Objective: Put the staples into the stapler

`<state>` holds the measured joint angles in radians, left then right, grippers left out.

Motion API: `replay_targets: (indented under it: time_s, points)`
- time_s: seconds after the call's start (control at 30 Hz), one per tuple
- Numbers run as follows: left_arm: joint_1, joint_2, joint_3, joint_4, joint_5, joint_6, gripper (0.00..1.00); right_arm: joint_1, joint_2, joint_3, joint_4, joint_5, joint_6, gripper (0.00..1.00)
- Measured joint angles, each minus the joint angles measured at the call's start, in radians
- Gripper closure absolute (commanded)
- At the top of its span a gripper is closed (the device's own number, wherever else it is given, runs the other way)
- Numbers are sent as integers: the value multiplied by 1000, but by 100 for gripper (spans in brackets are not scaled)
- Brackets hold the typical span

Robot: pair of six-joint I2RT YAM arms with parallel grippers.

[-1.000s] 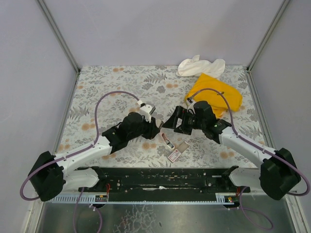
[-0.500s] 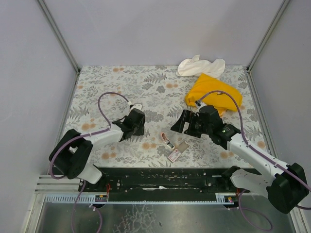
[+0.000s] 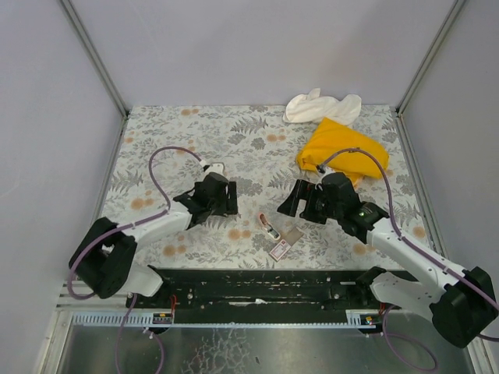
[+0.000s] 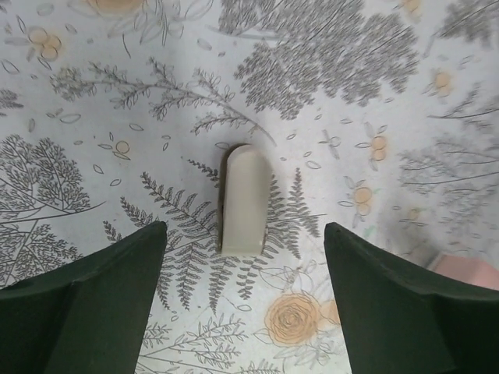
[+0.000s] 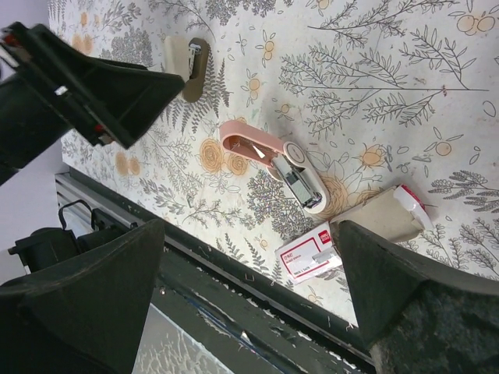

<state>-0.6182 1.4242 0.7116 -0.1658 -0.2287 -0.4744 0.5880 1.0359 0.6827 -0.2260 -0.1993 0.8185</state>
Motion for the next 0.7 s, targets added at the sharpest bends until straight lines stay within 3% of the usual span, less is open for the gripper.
replay_targets:
  time_s: [0.2, 0.3, 0.33, 0.57, 0.7]
  points:
    - [-28, -164, -2, 20, 86, 14, 17, 0, -62, -12, -24, 20, -12, 1]
    - [-61, -174, -2, 78, 207, 20, 17, 0, -102, -29, -33, 27, -18, 1]
    - [-88, -115, 4, 109, 314, 30, 18, 0, -130, -48, -34, 28, -20, 2]
    - [-89, 32, 69, 125, 408, 54, 29, 0, -104, -113, 24, -23, -10, 28]
    - [-89, 80, 90, 132, 452, 63, 37, 0, -9, -145, 92, -74, 12, 37]
